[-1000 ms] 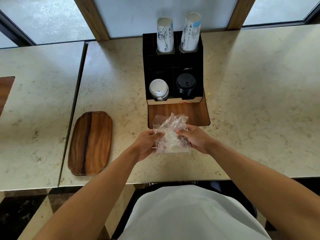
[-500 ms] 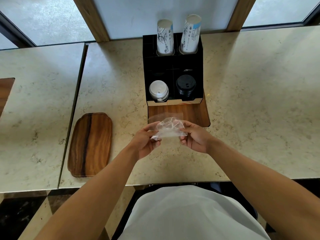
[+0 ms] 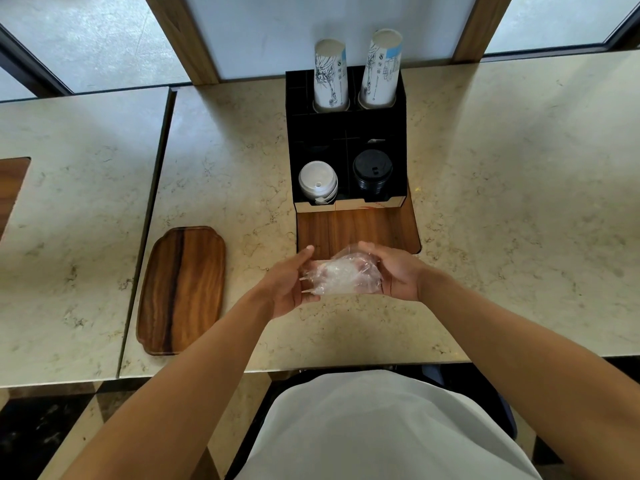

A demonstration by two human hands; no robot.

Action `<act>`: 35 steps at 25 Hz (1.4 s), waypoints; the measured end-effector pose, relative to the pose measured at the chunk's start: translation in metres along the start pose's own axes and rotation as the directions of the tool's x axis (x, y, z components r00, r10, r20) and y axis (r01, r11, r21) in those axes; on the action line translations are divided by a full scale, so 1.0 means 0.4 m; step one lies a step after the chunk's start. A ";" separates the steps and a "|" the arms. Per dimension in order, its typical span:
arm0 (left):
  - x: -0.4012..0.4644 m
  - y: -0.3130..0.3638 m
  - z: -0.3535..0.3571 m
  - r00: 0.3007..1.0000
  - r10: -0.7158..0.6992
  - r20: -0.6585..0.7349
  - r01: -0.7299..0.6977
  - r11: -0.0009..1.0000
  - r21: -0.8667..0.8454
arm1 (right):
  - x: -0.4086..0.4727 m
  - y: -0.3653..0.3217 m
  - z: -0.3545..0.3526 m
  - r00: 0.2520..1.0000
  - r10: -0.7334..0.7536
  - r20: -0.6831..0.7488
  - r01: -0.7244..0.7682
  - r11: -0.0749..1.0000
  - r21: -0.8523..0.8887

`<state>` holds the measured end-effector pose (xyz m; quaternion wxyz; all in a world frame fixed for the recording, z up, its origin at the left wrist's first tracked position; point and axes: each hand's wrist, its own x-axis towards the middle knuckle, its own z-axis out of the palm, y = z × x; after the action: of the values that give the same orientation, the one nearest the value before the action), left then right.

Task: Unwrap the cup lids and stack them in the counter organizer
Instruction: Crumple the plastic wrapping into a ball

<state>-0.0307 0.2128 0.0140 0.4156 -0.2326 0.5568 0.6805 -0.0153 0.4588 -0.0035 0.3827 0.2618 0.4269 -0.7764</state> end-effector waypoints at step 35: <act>0.098 -0.068 0.130 0.991 -0.028 0.129 0.000 0.978 0.211 | -0.174 0.191 -0.113 0.859 -0.228 -0.459 0.312 0.943 0.118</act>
<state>-0.0220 0.2750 -0.0177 0.4784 -0.1458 0.5955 0.6287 0.0904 0.4975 -0.0105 0.1371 0.4021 0.4594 -0.7800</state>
